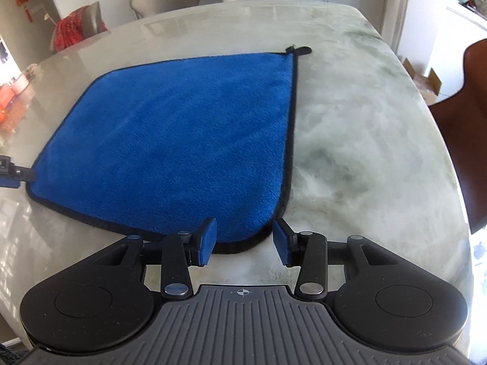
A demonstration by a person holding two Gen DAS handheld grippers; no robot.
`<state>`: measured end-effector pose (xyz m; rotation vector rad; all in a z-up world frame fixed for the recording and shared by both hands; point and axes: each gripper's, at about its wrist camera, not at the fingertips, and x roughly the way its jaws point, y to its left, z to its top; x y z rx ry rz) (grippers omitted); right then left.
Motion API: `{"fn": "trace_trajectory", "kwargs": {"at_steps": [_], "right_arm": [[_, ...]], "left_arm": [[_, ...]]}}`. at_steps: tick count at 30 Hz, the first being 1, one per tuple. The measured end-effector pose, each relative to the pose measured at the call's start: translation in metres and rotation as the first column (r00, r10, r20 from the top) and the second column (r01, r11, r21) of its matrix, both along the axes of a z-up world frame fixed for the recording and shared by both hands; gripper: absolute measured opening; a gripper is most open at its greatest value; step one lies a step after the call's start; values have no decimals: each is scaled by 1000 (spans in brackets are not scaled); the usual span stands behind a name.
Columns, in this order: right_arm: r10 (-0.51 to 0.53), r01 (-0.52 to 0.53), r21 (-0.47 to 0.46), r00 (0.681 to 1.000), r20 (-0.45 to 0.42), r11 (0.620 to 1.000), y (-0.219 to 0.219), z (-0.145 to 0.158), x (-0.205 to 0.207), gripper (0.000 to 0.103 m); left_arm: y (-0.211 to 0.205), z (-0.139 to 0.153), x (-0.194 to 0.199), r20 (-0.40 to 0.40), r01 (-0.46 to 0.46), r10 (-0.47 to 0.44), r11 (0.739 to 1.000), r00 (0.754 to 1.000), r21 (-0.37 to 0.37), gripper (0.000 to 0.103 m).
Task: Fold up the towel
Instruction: 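Open both grippers and release the flattened towel, then grasp the towel edge with the left gripper while the right gripper grasps the adjacent corner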
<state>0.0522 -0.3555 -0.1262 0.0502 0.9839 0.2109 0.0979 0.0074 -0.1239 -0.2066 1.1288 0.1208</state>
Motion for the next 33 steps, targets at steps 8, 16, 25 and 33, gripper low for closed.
{"fn": "trace_trajectory", "kwargs": {"at_steps": [8,16,25,33], "right_arm": [[33,-32,-36,999,23,999,11,6,0,45],[27,-26,-49,999,19,998,23,11,-4,50],[196,-193,-47,978,78,980,72,24,-9,56],[520,-514,-84,833,188,854,159,28,-9,56]], "left_arm": [[-2,-4,10,-4,43,-43,999,999,26,50],[3,-5,19,-9,48,-48,999,999,-25,4],[3,21,24,68,72,-66,994,995,-83,2],[-2,37,40,86,122,-111,982,990,-142,2]]}}
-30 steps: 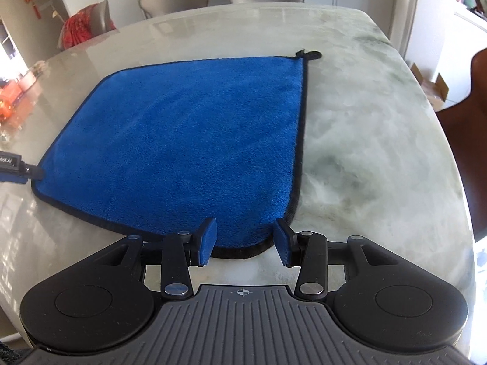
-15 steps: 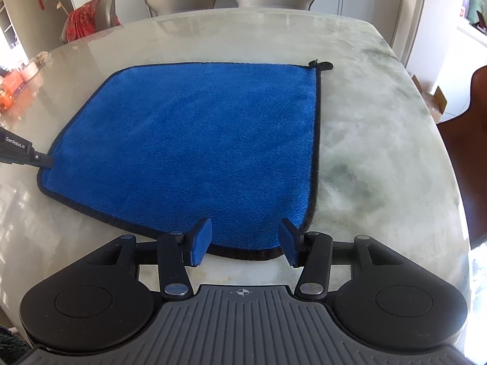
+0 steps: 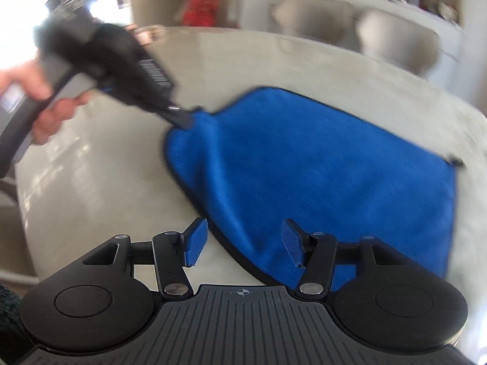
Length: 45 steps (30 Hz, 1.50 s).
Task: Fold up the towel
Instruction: 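Grasp the towel edge with the left gripper while the right gripper grasps the adjacent corner, then lift the towel edge with both grippers and fold it over onto the towel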
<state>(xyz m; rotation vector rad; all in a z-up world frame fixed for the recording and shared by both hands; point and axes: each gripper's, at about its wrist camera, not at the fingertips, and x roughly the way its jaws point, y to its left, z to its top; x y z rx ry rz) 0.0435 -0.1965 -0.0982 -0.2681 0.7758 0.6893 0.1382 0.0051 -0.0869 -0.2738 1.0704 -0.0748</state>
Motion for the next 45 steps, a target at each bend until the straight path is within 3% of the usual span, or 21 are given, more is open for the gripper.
{"fn": "trace_trajectory", "kwargs": {"at_steps": [5,10,12,14,17,22,24,26,28,38,45], "right_arm": [[124,-123,-11,991,59,992,44,-8,4,53],[123,-124,-4,989,81,992,67,-17,16,50],[116,-115,-23,989,88,993,76,-22,22,42],[90,-90,-16,995,52,996,80,-28,31,14],[43,-42,35,999,-6,998,77,-31,43,10],[-10,16,112,999,-52,994,60,-21,54,9],[-21,29,132,998,-60,991,54,-16,57,9],[-33,41,141,998,-57,989,50,-12,56,9],[-39,47,144,998,-56,989,45,-9,55,9],[-46,55,159,997,-54,986,39,-1,54,9],[-44,55,177,997,-67,983,32,-1,56,9]], "left_arm": [[2,3,-3,-22,3,-4,999,1000,-43,2],[5,-1,-5,-46,7,-10,998,999,-60,2],[6,-2,-6,-50,13,-16,998,999,-64,3],[8,-1,-6,-53,22,-25,997,998,-68,2],[9,-2,-3,-53,43,-46,998,998,-55,3],[23,1,17,-48,35,-39,996,998,-81,13],[29,3,31,-31,28,-29,998,999,-55,19],[36,3,51,-30,36,-37,999,999,-28,30],[40,1,66,-43,43,-44,999,998,-30,33],[36,-27,133,-141,97,-101,995,985,-34,34],[31,-38,152,-165,93,-96,995,982,-26,30]]}}
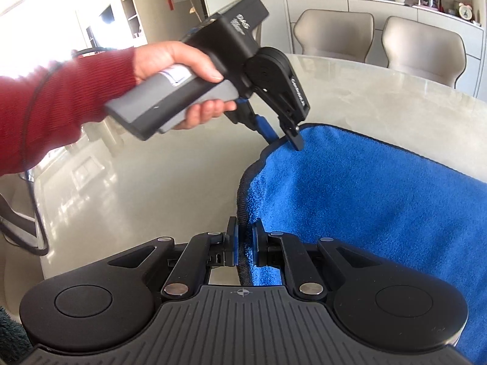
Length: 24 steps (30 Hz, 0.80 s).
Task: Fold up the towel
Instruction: 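Lift the towel edge with both grippers and fold it over onto the towel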
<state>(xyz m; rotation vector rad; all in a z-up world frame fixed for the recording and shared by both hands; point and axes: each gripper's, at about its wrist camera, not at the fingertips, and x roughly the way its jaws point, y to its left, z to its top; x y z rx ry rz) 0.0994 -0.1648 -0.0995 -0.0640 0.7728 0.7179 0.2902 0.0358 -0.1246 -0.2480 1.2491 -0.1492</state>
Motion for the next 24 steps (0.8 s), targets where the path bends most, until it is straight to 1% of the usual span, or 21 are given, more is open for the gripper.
{"fn": "trace_trajectory", "kwargs": {"at_steps": [1,2,3,5,9,15,18,21,24], "right_arm": [[-1,1,2,1000,-3,1000,-1,0,-2,9],[-3,3,4,1000,-6,1000,-2,0,-3,9],[-5,5,7,1000,-8,1000,-2,0,-7,9],[-12,12,14,1000,-11,1000,-3,1,-16,9],[-42,43,49,999,-29,998,-14,2,-17,9],[-140,145,109,989,-52,983,-48,8,-26,9],[-209,215,127,976,-64,968,-71,10,-32,9],[-288,296,146,955,-78,944,-95,11,-39,9],[-347,357,150,934,-87,922,-109,10,-42,9]], "left_arm": [[-1,0,1,9,-2,2,1000,1000,2,25],[-2,0,2,13,-3,3,1000,1000,5,4],[-3,1,2,17,-4,4,1000,1000,2,2],[-6,4,2,27,-5,5,1000,1000,-9,2],[-19,21,-3,85,14,-12,1000,996,-26,2],[-59,48,-5,149,89,-84,996,985,-29,2],[-82,57,-6,171,135,-128,990,977,-31,2],[-112,66,-7,192,190,-182,981,964,-27,2],[-144,69,-8,207,244,-234,970,950,-21,2]]}}
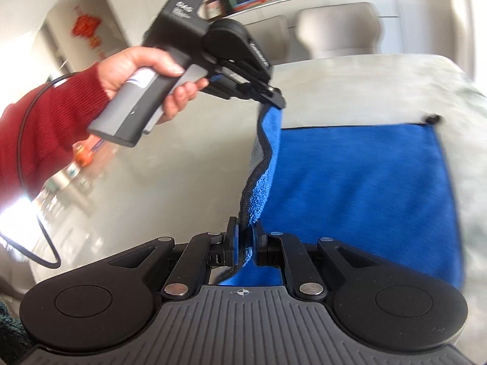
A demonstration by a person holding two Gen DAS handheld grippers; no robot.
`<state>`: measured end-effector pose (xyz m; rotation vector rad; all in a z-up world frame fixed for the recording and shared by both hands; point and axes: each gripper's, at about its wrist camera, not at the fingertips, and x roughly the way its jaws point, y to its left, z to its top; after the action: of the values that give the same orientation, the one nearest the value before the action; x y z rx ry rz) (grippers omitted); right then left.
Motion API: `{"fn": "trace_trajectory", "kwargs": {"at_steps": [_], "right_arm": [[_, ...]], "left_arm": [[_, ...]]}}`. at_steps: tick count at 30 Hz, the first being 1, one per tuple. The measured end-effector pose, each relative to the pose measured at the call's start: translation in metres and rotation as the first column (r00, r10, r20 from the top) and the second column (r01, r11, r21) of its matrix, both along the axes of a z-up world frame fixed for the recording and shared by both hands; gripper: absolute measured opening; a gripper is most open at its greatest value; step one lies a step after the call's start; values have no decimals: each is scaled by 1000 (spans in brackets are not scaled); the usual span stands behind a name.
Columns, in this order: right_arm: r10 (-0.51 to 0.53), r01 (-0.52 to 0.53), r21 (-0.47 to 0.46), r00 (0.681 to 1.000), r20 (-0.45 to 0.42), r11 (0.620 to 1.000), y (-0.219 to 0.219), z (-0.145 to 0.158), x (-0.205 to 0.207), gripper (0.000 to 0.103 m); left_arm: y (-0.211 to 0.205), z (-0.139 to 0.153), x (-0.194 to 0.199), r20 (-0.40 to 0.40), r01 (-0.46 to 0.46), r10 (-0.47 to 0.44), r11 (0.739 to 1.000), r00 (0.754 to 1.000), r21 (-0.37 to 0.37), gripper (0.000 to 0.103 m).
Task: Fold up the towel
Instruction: 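Lift the towel edge with both grippers and fold it over onto the towel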
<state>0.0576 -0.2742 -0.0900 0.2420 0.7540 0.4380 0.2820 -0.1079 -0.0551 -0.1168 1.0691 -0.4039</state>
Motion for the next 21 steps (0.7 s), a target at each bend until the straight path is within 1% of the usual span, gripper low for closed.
{"fn": "trace_trajectory", "kwargs": {"at_steps": [4,8,10,13,17,21], "right_arm": [[-77,77,9,997,-18,997,-17,-9,4,8],[-144,145,27,989,-39,989,-36,-19,0,8],[-173,175,30,984,-47,984,-48,-25,-4,8],[-219,221,34,973,-67,975,-65,-32,-8,8],[-249,254,44,964,-92,966,-81,-35,-11,8],[-264,271,54,958,-109,961,-91,-41,-12,8]], "left_arm": [[-40,-2,2,0,55,-55,998,998,1,2],[-79,-3,-2,-2,114,-114,993,994,8,2],[-98,-6,-3,-9,140,-140,990,990,18,2],[-121,-19,-1,-24,164,-163,986,986,30,2],[-143,-36,-2,-46,188,-186,981,982,52,2],[-156,-45,-4,-46,200,-197,977,979,79,2]]}}
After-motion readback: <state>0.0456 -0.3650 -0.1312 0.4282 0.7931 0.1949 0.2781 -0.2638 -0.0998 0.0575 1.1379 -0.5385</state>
